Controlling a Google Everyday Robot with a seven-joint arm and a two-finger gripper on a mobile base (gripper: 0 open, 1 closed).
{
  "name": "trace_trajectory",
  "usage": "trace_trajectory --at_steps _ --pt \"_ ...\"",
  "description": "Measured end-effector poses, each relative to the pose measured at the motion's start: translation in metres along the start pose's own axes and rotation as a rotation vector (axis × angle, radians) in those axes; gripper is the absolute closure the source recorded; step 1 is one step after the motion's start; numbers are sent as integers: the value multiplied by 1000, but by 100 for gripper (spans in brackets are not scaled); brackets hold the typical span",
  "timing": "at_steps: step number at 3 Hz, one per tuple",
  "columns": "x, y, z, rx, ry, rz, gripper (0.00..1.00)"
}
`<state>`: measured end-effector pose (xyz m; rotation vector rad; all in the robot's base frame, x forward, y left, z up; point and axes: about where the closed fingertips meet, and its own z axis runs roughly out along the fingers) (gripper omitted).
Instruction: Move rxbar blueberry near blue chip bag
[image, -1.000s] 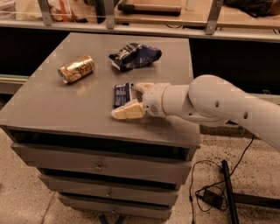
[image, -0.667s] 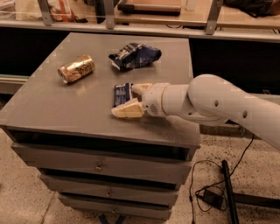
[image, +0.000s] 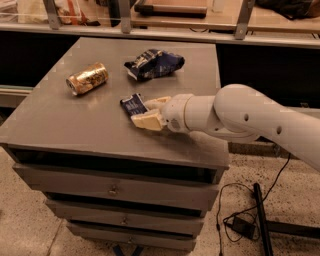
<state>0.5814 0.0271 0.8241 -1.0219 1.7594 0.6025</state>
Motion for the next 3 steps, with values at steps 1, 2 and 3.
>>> trace_trajectory --at_steps 1,2,3 --pt "0 0 0 0 0 0 100" --pt "0 0 0 0 0 0 100" --pt "-1 0 -1 1 0 0 100"
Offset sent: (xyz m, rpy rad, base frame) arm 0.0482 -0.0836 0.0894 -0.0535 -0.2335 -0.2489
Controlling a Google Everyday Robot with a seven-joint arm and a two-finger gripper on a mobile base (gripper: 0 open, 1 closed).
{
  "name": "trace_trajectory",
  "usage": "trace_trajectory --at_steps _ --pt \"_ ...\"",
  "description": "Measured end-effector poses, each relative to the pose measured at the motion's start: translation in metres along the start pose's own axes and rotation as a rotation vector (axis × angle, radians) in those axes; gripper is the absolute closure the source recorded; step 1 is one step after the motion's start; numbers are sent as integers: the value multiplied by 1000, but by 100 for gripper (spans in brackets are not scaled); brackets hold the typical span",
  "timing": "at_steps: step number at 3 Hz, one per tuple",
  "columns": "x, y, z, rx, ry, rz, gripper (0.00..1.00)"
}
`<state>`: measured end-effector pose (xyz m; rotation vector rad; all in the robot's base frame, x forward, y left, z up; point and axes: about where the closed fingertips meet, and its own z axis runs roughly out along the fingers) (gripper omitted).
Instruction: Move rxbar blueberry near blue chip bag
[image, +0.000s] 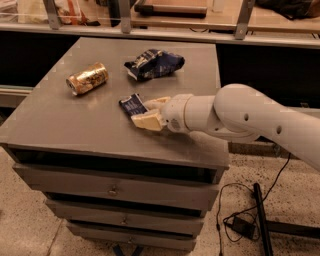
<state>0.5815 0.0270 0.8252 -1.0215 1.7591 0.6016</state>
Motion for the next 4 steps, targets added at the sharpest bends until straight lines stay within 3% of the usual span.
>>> trace_trajectory --at_steps 3,4 --pt "-1 -1 -1 3 -1 0 100" --pt "-23 -31 -24 156 -43 2 100"
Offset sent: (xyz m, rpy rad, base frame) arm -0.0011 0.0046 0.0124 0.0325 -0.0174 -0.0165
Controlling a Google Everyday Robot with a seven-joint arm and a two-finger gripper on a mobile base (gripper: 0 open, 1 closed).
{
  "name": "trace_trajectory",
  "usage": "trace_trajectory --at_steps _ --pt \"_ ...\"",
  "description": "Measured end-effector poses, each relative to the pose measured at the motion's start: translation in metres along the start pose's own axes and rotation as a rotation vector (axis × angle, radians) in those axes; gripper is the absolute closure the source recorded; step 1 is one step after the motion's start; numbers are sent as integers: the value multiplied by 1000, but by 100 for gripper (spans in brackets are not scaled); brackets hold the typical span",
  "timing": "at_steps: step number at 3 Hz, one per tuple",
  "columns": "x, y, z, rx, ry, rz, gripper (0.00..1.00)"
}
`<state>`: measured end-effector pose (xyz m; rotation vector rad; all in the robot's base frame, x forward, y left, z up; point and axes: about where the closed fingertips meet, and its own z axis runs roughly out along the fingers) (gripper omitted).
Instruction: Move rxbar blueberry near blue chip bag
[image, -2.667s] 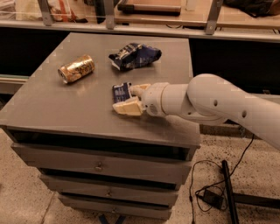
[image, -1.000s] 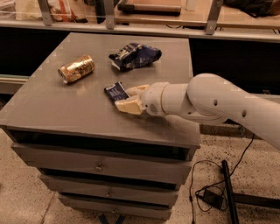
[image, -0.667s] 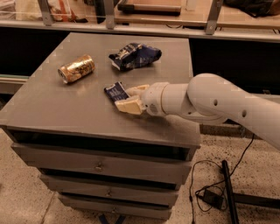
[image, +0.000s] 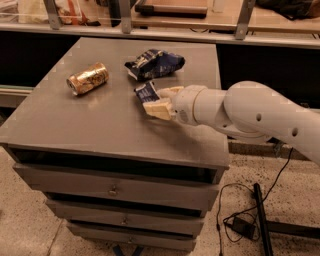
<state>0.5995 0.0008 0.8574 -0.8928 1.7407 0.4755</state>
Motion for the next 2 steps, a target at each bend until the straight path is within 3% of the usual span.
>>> trace_trajectory --at_steps 1,2 --pt "-27 -35 -27 188 -53 -31 100" --pt "-41 -62 -45 309 -73 -21 100"
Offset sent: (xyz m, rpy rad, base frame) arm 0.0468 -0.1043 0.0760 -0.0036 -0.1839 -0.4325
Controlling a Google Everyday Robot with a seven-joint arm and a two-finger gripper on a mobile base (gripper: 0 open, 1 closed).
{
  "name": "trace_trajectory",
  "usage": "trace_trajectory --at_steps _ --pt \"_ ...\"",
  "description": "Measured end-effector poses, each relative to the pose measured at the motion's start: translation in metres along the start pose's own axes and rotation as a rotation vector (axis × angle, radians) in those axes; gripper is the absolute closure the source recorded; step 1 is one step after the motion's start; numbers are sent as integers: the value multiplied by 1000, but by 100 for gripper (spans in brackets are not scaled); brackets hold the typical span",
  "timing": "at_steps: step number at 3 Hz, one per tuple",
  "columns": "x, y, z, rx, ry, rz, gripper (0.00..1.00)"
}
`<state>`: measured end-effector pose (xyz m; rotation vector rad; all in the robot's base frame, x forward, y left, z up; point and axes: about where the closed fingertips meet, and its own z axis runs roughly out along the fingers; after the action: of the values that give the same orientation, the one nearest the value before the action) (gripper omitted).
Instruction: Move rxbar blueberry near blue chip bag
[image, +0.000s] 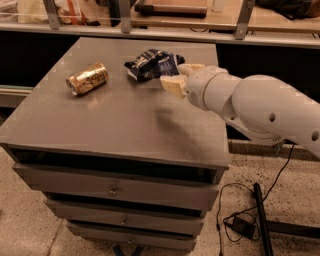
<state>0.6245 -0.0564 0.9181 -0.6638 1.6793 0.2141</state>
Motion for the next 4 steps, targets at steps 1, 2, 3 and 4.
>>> trace_trajectory --at_steps 1,2,3,4 --pt "13 -25 3 62 22 43 100" --pt "26 -41 8 94 42 76 100" --pt "36 -48 28 87 53 90 100" --pt "41 -48 46 66 58 98 100"
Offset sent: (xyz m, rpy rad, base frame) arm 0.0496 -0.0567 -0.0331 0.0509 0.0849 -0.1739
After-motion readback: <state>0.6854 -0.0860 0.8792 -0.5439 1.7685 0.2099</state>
